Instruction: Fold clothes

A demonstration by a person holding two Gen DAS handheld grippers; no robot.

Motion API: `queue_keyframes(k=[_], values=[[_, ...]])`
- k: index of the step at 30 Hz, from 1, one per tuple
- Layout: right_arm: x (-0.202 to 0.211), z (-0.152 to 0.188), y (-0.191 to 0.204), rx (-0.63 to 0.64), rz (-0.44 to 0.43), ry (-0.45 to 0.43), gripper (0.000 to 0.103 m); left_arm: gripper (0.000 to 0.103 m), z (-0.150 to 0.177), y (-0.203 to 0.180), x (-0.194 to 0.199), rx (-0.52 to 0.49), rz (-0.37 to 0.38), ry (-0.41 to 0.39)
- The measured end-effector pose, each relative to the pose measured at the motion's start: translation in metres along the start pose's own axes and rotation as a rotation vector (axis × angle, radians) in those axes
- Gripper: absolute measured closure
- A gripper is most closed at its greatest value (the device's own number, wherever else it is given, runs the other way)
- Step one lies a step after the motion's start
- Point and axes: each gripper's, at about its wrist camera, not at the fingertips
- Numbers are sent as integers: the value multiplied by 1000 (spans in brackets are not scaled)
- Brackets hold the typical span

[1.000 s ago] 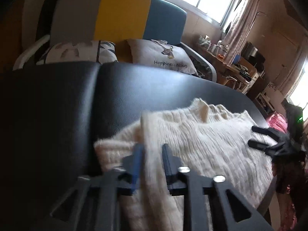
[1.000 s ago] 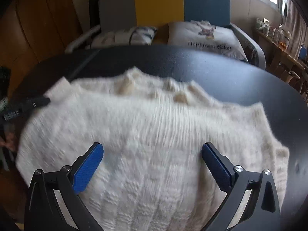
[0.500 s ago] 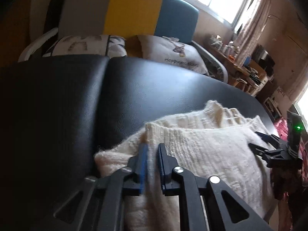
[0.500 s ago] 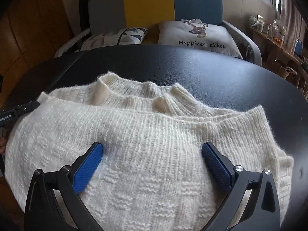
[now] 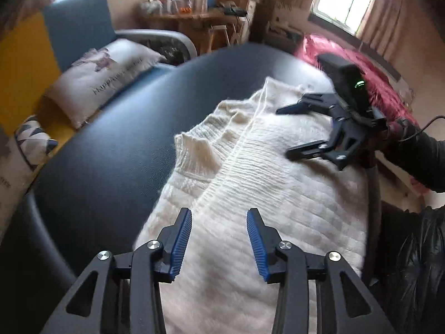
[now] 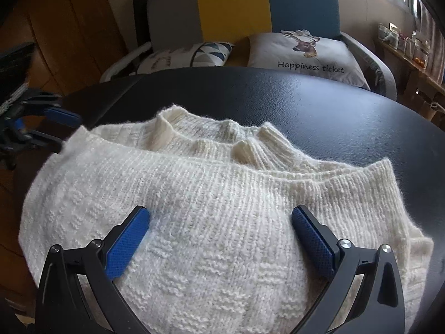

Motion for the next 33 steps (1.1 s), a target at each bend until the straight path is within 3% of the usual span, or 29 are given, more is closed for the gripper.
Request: queue_keyframes(k=[3,7,15,18,19,21,26,30,33], values=[[0,0,0,0,-3,-2,0,61,-4,3,-19,-7,81,40],[-3,0,3,10,12,7,0,64,-1,-3,-35,-26,134,60],[-1,0,4,18,22,13,0,75,4,-7,-33,-31,140,47],[0,-1,4,14,16,7,0,74,1,-9,-33,-46,109,60],[-1,-1,4,14,17,7,0,65,0,-8,-33,-48,98,64],[-2,-1,5,18,25,11,0,63,-2,-4,-37,-43,76,79],[-4,-1,6,19,29,16,0,64,-4,-2,-44,-57,147,108],[-6,-1,6,19,28,22,0,77,-4,-13,-43,-92,165,101],[-6,-1,6,19,31,18,0,90,-1,-22,-39,-96,106,63]])
Point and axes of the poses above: each gripper's, at about its wrist camera, not at the fingertips, and x roughly against the way its jaws point, y to its left, z to its underside, and after that the axes turned 15 degrees about -z, right-handed
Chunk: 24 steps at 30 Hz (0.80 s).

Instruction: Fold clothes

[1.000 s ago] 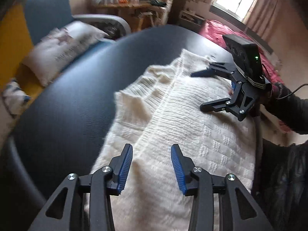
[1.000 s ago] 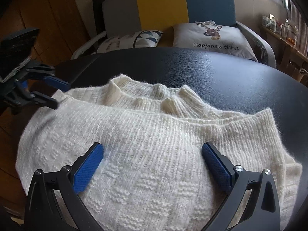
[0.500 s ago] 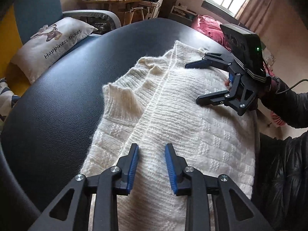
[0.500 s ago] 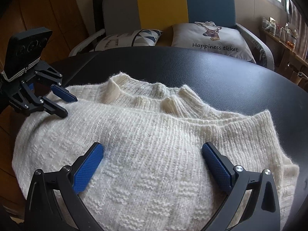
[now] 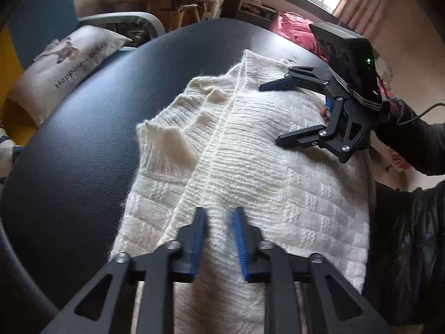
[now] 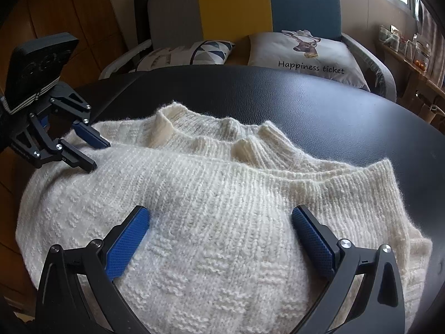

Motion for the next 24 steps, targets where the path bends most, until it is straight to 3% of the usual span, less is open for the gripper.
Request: queue_keyframes(k=[3,6,11,15,18,20,21,24], values=[[0,-1,2,-1,10,6,0,96,3,-10,3,25,-99,-46],[4,-5,5,-23,30,4,0,96,6,-10,8,135,-187,-81],[13,-17,19,12,63,-27,0,98,8,-5,14,228,-243,-149],[-11,-9,13,-15,118,40,0,98,9,-5,-6,272,-291,-115],[-10,-2,9,-45,104,-5,0,96,15,-1,-12,344,-297,-125],[-11,-1,10,-43,107,-5,0,87,20,2,0,370,-311,-145],[-11,-1,11,-42,107,-4,0,78,23,3,6,382,-318,-155],[-10,-2,11,-43,109,8,0,78,33,6,27,414,-334,-194]])
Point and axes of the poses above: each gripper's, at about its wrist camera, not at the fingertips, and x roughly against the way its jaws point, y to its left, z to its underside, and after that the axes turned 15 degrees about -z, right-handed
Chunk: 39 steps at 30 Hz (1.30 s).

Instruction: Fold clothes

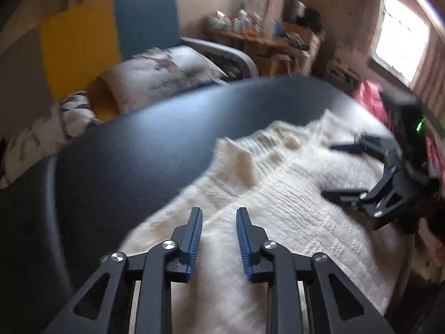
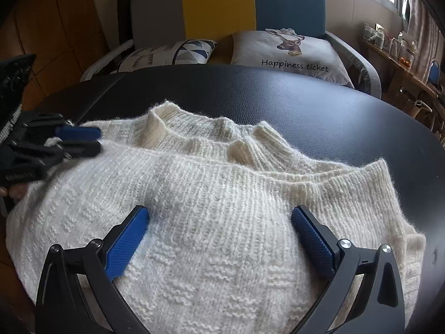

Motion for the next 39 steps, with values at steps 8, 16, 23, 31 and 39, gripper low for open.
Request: queue_keyframes(k=[8,16,23,31,39], values=[[12,-19,35,53,-136,-41,0,78,22,4,39,-12,8,-48],[-28,-31,39,-7,-32,54,0,74,29,12,-6,249,-135,57],[-22,-27,39,-23,-37,-4,0,74,33,6,22,179,-165,-19],[-16,-21,48,31,-33,26,0,74,63,40,32,311,-186,42],[20,-15,51,9,-69,-16,0,74,105,74,79,544,-104,8]])
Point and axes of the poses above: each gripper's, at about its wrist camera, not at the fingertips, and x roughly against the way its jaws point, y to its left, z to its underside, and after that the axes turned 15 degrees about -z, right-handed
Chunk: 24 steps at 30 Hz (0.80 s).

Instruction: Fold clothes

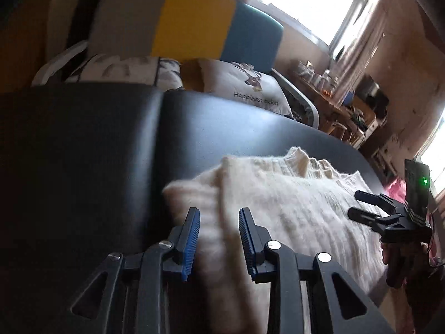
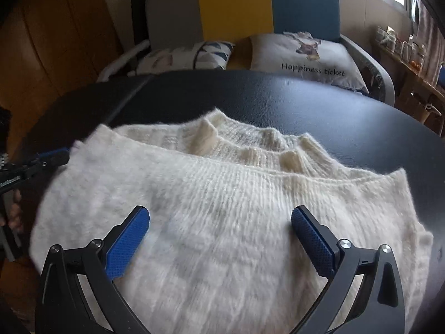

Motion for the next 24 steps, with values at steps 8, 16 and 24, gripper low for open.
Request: queue_keyframes(k=[8,16,24], values=[[5,36,-4,30,48,36,0,72,45,-8,16,-23,129,25],[2,41,-3,57,73,-3,0,77,47,-3,36,-17,147,2],[5,47,-3,66,71,-42,0,98,63,-27,33,-156,167,51]])
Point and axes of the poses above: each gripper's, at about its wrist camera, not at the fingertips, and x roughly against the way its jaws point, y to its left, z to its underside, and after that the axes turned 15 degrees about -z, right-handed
